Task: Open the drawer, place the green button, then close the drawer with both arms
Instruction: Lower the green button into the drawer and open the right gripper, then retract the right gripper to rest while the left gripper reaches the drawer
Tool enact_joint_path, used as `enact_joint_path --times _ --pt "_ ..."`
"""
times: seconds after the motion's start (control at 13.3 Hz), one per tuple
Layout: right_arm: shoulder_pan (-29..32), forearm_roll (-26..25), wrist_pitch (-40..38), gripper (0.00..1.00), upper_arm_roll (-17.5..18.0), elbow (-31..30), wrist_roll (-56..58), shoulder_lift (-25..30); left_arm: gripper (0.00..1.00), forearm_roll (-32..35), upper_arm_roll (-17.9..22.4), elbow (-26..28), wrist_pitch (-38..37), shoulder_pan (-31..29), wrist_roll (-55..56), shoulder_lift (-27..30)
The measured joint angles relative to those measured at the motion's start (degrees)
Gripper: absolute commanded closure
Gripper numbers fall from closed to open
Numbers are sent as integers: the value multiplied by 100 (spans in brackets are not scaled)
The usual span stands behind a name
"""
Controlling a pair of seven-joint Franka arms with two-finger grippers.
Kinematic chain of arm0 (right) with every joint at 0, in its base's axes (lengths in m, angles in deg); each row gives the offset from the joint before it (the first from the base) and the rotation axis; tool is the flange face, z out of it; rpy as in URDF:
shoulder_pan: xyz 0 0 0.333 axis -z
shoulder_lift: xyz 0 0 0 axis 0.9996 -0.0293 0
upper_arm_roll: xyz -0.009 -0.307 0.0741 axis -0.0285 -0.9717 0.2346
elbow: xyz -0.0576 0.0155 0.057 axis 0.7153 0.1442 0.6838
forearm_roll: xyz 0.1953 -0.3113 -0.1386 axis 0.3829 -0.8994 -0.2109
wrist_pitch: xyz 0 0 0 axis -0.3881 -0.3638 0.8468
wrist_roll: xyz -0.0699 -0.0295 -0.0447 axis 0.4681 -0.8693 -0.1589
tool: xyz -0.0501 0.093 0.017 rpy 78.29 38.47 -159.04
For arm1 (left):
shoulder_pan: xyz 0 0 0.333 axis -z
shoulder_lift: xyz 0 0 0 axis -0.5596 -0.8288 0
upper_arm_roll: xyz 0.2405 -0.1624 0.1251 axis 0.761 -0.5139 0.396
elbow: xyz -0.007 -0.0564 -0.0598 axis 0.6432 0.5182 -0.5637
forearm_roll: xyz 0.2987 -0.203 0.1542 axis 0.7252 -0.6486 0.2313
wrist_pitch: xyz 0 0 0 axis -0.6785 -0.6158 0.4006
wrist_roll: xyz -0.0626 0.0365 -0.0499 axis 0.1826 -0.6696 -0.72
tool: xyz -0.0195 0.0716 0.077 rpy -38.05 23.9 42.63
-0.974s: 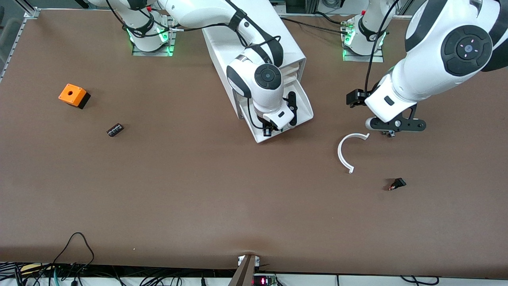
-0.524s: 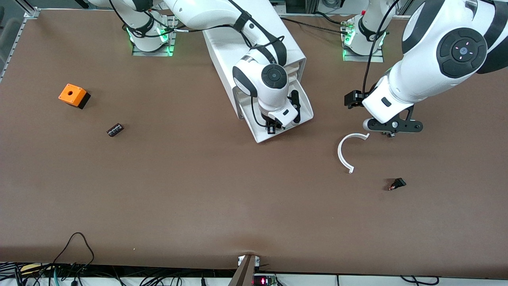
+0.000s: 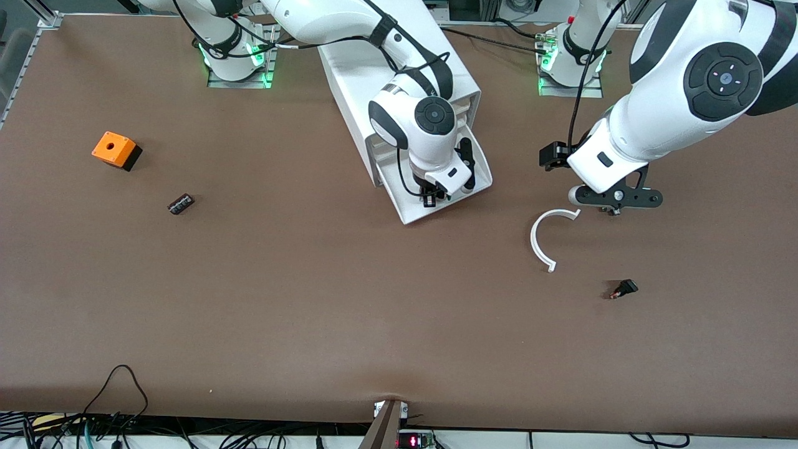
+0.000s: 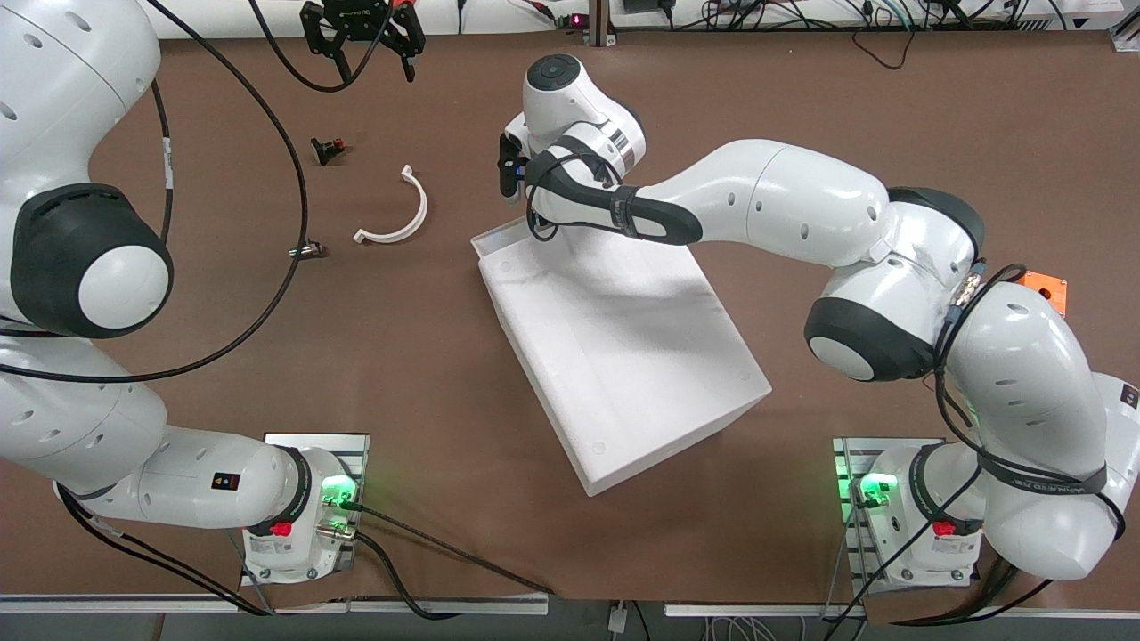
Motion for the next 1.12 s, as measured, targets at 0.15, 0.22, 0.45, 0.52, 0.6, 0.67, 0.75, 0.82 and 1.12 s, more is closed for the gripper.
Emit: enact_joint_path --times 0.15,0.22,0.45,0.52,0.6,0.67,0.75,0.82,1.12 --pt "-8 0 0 0 -1 1 0 0 0 0 0 1 0 3 0 0" --pt "-12 0 0 0 -9 5 0 1 0 0 0 3 0 3 0 0" --pt "-48 1 -95 0 -255 103 -1 44 0 0 -65 5 1 9 0 0" --pt "-48 1 -184 0 -364 190 -1 84 0 0 -101 5 3 12 2 0" --pt "-50 1 -270 0 -479 263 -1 173 0 0 -126 5 4 12 3 0" --pt "-52 1 -334 0 -615 315 -2 294 0 0 -135 6 4 14 3 0" --pt "-50 1 -379 0 -782 345 -2 439 0 0 -134 6 4 14 3 0" --pt "-40 2 -399 0 -962 361 -2 591 0 0 -130 6 4 13 3 -3" --pt "14 14 -467 0 -1731 362 -254 976 0 -8 -132 8 14 11 3 -90"
